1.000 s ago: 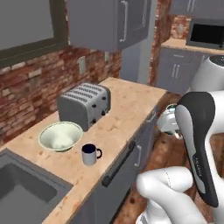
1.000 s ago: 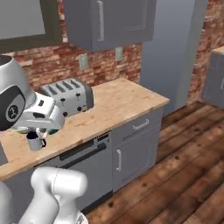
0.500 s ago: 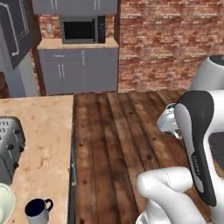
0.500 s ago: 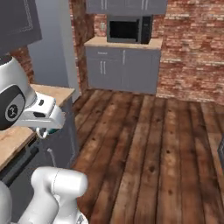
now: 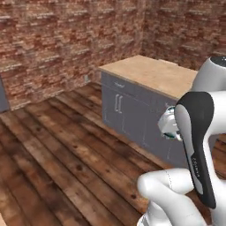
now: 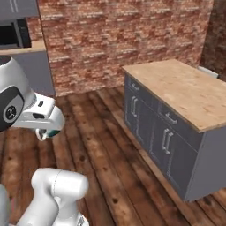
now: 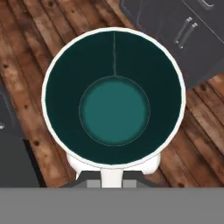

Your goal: Clear the mugs and bowl far away from the sink.

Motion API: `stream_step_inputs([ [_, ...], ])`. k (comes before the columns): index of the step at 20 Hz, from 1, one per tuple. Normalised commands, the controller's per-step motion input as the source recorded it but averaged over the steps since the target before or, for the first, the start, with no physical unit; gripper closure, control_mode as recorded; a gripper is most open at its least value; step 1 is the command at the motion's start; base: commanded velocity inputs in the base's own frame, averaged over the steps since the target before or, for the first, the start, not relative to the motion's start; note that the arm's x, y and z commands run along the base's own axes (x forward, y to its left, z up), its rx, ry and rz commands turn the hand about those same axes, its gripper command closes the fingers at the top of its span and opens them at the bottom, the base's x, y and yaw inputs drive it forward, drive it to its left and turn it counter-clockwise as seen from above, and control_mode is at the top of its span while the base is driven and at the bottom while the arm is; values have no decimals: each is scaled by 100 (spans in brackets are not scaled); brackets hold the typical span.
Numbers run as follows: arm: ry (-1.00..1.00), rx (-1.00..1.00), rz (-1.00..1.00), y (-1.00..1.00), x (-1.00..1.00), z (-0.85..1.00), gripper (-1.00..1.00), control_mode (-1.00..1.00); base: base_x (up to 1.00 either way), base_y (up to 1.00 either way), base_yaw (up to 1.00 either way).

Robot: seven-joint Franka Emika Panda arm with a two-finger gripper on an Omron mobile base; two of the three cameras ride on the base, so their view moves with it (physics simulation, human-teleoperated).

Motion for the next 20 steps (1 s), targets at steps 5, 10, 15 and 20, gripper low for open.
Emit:
stream_step_inputs([
  [5, 0, 0, 0, 0, 0, 0, 100, 100, 81, -31, -49],
  [10, 0, 0, 0, 0, 0, 0, 100, 100, 100, -49, -13],
  [15, 0, 0, 0, 0, 0, 0, 100, 100, 57, -88, -11],
  [20, 0, 0, 0, 0, 0, 0, 100, 100, 20, -100, 1],
])
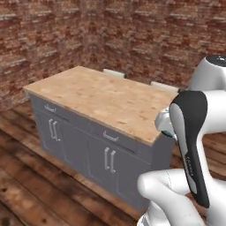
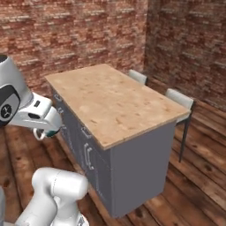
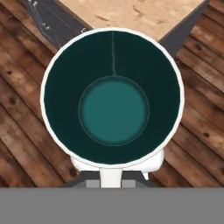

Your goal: Clear the mugs and bowl far away from the sink.

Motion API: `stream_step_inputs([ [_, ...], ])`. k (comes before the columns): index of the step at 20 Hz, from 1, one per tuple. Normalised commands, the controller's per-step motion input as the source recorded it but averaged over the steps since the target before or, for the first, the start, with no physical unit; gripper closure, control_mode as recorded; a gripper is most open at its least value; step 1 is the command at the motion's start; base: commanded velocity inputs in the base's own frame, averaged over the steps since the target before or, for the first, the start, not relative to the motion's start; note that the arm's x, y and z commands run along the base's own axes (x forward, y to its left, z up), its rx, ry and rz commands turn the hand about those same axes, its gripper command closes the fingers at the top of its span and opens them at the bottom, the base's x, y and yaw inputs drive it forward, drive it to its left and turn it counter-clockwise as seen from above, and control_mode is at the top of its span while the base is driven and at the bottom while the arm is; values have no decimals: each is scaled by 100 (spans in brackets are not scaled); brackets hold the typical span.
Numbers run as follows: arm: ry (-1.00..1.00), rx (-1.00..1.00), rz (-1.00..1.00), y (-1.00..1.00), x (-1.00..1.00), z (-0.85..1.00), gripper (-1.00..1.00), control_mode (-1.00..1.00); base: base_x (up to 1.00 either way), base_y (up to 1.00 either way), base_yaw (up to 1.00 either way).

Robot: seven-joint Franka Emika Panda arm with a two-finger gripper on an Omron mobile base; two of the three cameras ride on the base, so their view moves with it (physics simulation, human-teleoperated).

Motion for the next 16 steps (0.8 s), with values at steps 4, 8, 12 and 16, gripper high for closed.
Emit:
stream_step_inputs([
  [4, 0, 0, 0, 0, 0, 0, 100, 100, 66, -100, 11],
  [8, 0, 0, 0, 0, 0, 0, 100, 100, 71, -100, 22],
  [12, 0, 0, 0, 0, 0, 0, 100, 100, 26, -100, 25],
  [16, 0, 0, 0, 0, 0, 0, 100, 100, 30, -96, 29],
])
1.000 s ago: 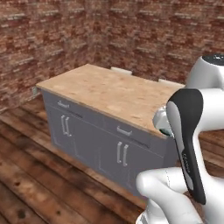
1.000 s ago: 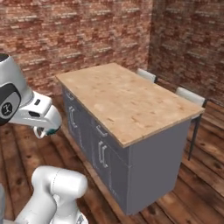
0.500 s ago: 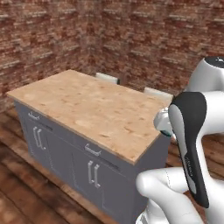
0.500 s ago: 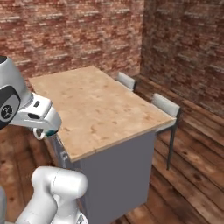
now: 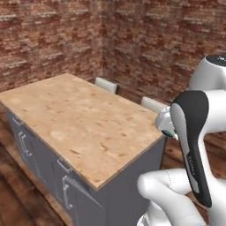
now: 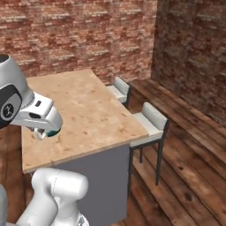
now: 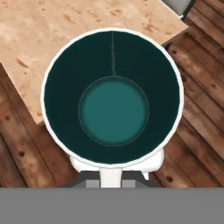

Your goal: Clear the mugs and bowl far away from the sink.

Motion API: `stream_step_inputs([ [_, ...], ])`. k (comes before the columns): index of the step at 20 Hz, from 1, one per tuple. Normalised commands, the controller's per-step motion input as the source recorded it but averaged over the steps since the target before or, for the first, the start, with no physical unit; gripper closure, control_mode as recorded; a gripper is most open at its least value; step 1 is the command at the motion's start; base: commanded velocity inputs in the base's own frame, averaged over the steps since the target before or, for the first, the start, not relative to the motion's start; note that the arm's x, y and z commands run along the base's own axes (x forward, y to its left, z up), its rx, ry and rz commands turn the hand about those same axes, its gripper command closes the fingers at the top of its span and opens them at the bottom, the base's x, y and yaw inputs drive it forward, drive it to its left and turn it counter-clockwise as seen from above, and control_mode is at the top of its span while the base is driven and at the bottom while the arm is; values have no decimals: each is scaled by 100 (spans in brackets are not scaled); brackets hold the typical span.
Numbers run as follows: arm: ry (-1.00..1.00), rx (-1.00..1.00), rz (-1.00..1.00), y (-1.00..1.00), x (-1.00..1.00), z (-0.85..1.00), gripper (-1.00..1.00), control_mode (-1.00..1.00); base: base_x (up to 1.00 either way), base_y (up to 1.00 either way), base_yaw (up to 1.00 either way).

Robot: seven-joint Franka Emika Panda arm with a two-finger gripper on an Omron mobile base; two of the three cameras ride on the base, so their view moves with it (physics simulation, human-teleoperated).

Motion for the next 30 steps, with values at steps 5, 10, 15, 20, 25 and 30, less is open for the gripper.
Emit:
stream_step_inputs([
  [5, 0, 0, 0, 0, 0, 0, 100, 100, 63, -23, 43],
  [10, 0, 0, 0, 0, 0, 0, 100, 100, 67, -17, 47],
  [15, 0, 0, 0, 0, 0, 0, 100, 100, 72, -28, 40],
  [20, 0, 0, 0, 0, 0, 0, 100, 100, 74, -18, 34],
  [25, 0, 0, 0, 0, 0, 0, 100, 100, 45, -7, 32],
  [30, 0, 0, 0, 0, 0, 0, 100, 100, 49, 0, 11],
])
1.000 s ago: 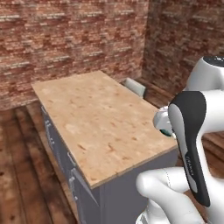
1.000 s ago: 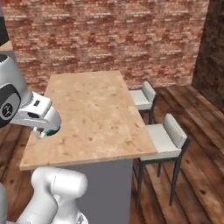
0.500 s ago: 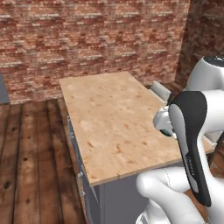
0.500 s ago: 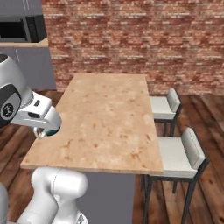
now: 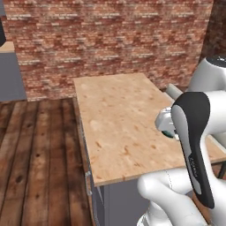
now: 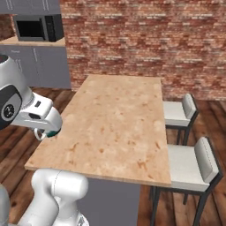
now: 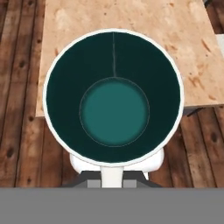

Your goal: Clear the mugs and bowl far away from the sink.

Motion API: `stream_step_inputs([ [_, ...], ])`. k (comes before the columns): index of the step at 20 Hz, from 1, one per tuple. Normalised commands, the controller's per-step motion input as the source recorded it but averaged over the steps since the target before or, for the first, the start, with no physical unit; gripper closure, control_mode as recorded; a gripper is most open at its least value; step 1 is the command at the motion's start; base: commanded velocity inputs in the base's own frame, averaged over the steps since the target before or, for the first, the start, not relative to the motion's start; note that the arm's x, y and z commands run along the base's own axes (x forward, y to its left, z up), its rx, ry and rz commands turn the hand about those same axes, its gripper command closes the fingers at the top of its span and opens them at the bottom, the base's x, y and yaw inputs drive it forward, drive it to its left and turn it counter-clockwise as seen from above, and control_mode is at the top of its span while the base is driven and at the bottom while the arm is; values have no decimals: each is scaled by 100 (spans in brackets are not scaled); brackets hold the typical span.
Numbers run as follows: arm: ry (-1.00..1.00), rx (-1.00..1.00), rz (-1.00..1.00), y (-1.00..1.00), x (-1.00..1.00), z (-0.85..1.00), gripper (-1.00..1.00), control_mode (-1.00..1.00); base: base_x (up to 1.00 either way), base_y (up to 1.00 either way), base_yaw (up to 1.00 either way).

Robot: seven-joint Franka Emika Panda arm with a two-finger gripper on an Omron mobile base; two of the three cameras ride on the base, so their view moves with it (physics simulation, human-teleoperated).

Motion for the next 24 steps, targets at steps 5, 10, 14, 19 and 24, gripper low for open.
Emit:
stream_step_inputs([
  [5, 0, 0, 1, 0, 14, -2, 100, -100, 45, 0, 5],
  [10, 1, 0, 0, 0, 82, -17, 100, -100, 0, 0, 0],
  [14, 1, 1, 2, 0, 71, -34, 100, -100, 0, 0, 0],
  [19, 0, 0, 1, 0, 61, -35, 100, -100, 0, 0, 0],
  [24, 0, 0, 2, 0, 56, -45, 100, -100, 0, 0, 0],
])
